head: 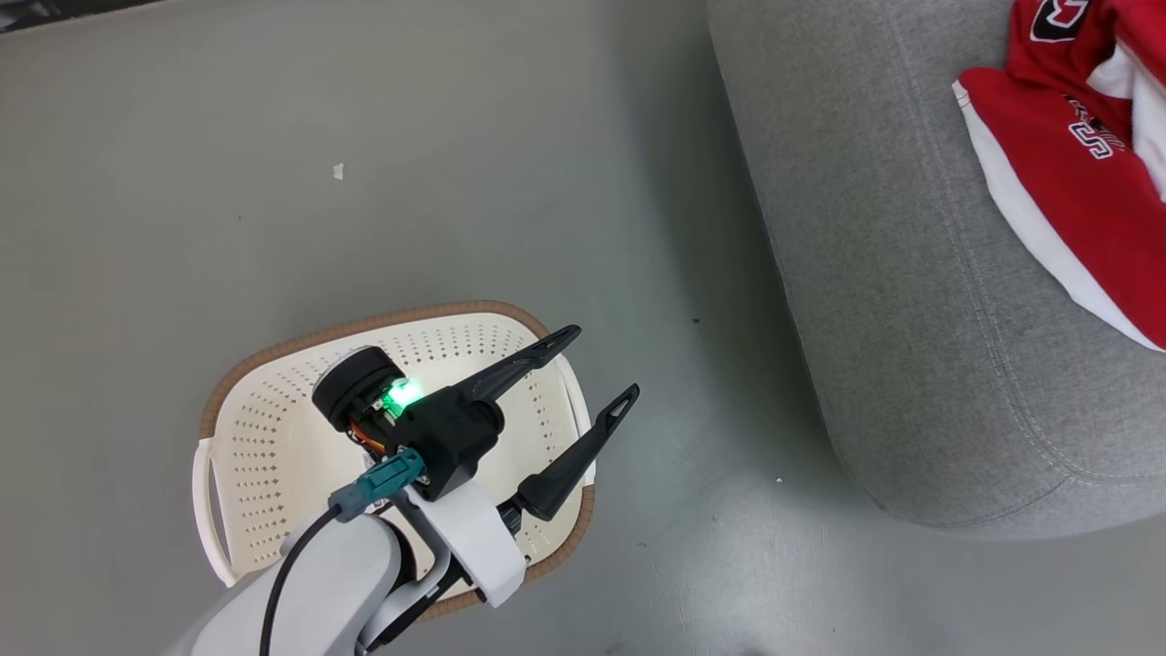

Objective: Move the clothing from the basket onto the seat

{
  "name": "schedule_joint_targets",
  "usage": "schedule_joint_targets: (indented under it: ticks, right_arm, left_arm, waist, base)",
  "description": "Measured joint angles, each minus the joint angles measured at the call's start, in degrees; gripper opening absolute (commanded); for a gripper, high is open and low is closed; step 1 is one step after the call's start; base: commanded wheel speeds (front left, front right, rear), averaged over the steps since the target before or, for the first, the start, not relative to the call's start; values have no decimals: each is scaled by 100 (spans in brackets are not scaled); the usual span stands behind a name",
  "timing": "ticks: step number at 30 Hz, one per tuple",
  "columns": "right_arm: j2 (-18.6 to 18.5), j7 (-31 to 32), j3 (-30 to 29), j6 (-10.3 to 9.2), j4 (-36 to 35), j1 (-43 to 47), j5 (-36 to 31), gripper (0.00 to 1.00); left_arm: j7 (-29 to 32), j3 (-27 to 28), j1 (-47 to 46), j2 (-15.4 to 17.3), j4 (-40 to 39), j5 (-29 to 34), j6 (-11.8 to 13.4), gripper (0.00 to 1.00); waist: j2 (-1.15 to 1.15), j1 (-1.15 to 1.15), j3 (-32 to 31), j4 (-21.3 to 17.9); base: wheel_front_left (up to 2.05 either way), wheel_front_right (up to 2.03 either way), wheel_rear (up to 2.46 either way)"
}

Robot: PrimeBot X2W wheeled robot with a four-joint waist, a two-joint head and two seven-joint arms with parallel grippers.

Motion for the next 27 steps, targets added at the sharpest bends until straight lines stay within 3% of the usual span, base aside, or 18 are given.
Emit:
schedule_joint_targets:
  ticks: [12, 13, 14, 15, 17, 18, 19, 27]
  right_arm:
    - [127, 414, 249, 0, 587, 375, 123, 0]
    - [125, 454, 274, 0, 628, 379, 145, 9]
    - [122, 454, 301, 0, 649, 379, 156, 24]
    - [123, 454, 319, 0, 653, 377, 166, 24]
    - [129, 454, 335, 0, 644, 374, 188, 62]
    - [127, 454, 347, 0, 641, 374, 189, 96]
    - [120, 454, 356, 0, 635, 374, 189, 100]
    - [43, 448, 494, 0, 599, 368, 218, 100]
  left_arm:
    - [-136, -46, 4, -23, 160, -89, -8, 100]
    - [-138, -51, 5, -26, 167, -104, -8, 100]
    - [-143, -52, 5, -31, 169, -138, -8, 100]
    - [-149, -55, 7, -35, 169, -147, -8, 100]
    - [-186, -56, 14, -35, 176, -174, -8, 100]
    - [-186, -56, 19, -36, 178, -179, -8, 100]
    - [-187, -56, 24, -38, 180, -179, -8, 100]
    - [-287, -48, 27, -52, 248, -223, -8, 100]
  waist:
    - [0, 0, -257, -149]
    - [0, 0, -276, -162]
    - [0, 0, -294, -175]
    - [0, 0, -310, -186]
    - [0, 0, -341, -210]
    - [0, 0, -356, -221]
    - [0, 0, -369, -231]
    - [0, 0, -493, -276]
  base:
    - [0, 0, 0]
    - [0, 0, 0]
    - [0, 0, 0]
    - [0, 0, 0]
    - [0, 0, 0]
    - [0, 0, 0]
    - [0, 0, 0]
    - [0, 0, 0]
